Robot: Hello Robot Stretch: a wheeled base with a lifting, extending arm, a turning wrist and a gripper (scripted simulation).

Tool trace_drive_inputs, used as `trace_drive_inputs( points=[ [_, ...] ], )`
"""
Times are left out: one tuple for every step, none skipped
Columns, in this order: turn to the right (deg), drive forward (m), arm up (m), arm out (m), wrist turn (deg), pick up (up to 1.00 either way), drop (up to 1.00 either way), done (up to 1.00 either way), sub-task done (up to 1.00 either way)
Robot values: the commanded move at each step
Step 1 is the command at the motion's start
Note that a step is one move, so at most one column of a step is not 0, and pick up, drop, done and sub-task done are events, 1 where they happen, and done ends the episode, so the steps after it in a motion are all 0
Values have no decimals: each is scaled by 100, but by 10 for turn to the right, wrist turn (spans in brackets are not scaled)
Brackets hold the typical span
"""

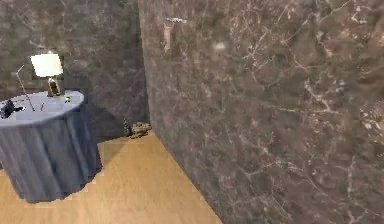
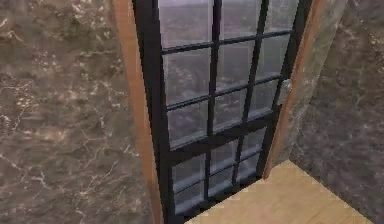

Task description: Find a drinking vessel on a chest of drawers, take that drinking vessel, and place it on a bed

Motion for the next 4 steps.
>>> trace_drive_inputs(
  points=[
    [0, 50, 0, 0, 0, 0, 0, 0, 0],
    [-450, 0, 0, 0, 0, 0, 0, 0, 0],
    [-240, 0, 0, 0, 0, 0, 0, 0, 0],
    [0, 60, 0, 0, 0, 0, 0, 0, 0]
  ],
)
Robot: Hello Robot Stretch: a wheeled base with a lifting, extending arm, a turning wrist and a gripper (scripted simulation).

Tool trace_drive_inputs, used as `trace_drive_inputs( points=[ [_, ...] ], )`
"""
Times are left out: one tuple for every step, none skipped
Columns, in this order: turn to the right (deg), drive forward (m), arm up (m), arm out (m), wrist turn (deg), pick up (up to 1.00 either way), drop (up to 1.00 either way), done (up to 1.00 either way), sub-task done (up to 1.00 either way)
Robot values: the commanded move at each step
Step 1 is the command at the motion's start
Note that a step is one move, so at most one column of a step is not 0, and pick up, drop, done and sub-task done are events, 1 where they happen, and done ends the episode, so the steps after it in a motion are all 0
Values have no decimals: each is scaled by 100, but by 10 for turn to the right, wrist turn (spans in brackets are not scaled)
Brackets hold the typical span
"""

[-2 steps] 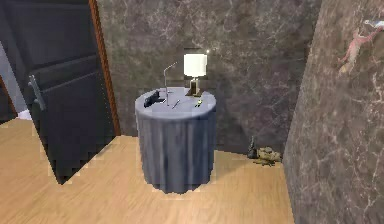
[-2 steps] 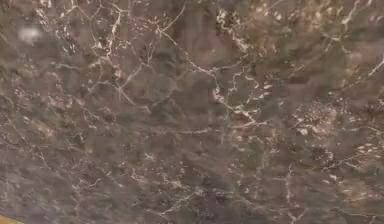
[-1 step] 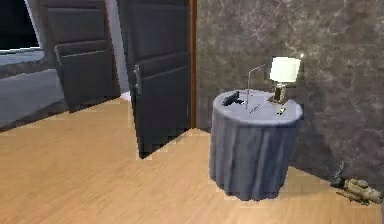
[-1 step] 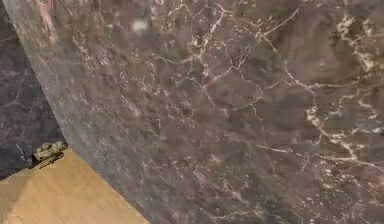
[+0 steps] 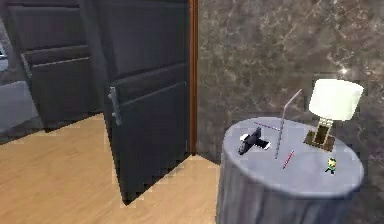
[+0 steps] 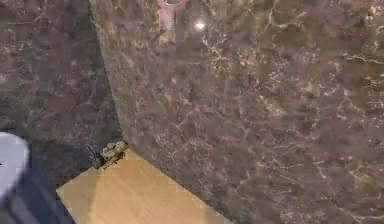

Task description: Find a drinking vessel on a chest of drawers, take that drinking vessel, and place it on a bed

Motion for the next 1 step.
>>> trace_drive_inputs(
  points=[
    [-450, 0, 0, 0, 0, 0, 0, 0, 0]
  ],
)
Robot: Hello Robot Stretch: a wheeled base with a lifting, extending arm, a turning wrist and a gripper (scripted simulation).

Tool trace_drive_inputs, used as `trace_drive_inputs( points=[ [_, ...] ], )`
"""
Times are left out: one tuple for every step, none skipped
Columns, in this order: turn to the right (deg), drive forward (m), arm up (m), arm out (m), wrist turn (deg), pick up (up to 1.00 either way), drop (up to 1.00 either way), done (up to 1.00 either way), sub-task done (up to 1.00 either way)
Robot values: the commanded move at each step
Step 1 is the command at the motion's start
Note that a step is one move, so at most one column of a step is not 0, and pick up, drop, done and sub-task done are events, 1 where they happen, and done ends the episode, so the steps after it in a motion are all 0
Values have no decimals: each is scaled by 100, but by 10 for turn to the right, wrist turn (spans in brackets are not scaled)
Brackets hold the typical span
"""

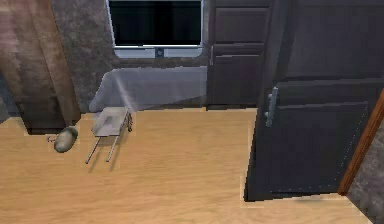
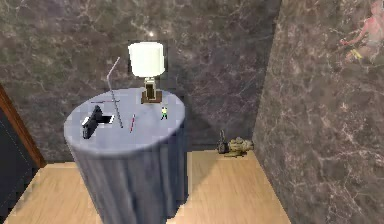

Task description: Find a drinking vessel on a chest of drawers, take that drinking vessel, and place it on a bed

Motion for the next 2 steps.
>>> trace_drive_inputs(
  points=[
    [-60, 0, 0, 0, 0, 0, 0, 0, 0],
    [0, 100, 0, 0, 0, 0, 0, 0, 0]
  ],
)
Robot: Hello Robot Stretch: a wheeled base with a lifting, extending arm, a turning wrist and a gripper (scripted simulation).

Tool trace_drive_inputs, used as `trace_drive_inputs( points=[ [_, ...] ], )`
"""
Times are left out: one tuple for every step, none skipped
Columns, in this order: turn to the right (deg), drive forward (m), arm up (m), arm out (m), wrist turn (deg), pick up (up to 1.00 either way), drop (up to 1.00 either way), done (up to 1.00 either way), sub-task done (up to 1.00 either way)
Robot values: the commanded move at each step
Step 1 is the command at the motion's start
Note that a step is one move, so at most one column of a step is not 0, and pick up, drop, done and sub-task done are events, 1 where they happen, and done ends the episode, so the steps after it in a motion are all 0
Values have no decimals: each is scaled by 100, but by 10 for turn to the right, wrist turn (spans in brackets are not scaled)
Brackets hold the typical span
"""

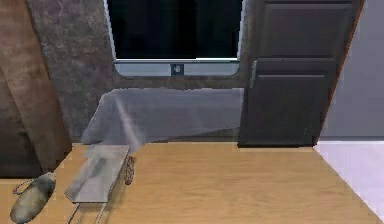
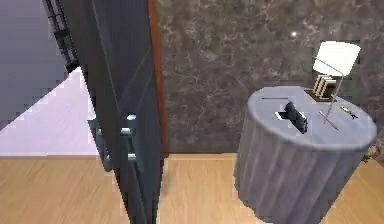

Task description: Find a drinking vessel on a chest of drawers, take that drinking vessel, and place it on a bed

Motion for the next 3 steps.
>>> trace_drive_inputs(
  points=[
    [0, 65, 0, 0, 0, 0, 0, 0, 0],
    [450, 0, 0, 0, 0, 0, 0, 0, 0],
    [210, 0, 0, 0, 0, 0, 0, 0, 0]
  ],
)
